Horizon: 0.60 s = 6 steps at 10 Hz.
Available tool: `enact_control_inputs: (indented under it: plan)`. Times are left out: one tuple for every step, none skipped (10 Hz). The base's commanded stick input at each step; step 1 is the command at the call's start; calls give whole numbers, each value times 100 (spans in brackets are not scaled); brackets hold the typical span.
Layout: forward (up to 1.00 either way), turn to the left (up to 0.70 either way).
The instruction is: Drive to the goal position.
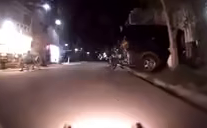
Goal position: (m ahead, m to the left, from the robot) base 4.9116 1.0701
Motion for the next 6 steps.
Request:
enact_control_inputs:
  plan:
    - [60, 0]
    - [60, 0]
    - [60, 0]
    - [60, 0]
    - [60, 0]
    - [60, 0]
